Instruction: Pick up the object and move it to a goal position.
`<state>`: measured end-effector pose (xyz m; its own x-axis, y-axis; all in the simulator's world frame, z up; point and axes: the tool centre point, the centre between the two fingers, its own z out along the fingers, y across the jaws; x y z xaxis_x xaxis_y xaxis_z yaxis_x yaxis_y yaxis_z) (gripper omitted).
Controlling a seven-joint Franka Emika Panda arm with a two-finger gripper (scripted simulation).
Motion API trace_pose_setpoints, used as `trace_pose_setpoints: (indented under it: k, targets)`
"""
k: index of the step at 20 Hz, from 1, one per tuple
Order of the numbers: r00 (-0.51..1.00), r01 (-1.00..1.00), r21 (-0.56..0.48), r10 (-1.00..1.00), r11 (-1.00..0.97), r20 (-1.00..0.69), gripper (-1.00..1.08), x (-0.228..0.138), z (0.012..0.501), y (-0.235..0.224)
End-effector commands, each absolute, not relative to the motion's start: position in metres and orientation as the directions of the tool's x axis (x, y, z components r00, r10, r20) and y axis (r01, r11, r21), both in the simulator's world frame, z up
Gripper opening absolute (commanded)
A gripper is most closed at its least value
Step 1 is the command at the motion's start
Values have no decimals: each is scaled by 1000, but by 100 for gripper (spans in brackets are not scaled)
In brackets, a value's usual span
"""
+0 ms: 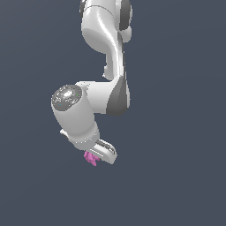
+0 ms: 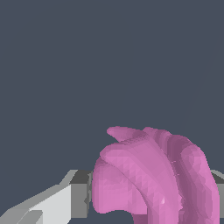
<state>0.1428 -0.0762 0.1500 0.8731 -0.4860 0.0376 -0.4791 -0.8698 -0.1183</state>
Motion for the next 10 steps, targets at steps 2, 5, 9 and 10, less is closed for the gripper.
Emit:
trace_pose_setpoints:
  k: [2, 5, 9, 10]
  targets:
    - [867, -479, -179, -495, -859, 59, -100, 150, 207, -78]
    - [860, -477, -232, -505, -848, 75, -100, 154, 258, -81]
    - [850, -472, -300, -518, -829, 95, -100, 156, 323, -89]
    - [847, -470, -316, -522, -824, 100, -100, 157, 338, -91]
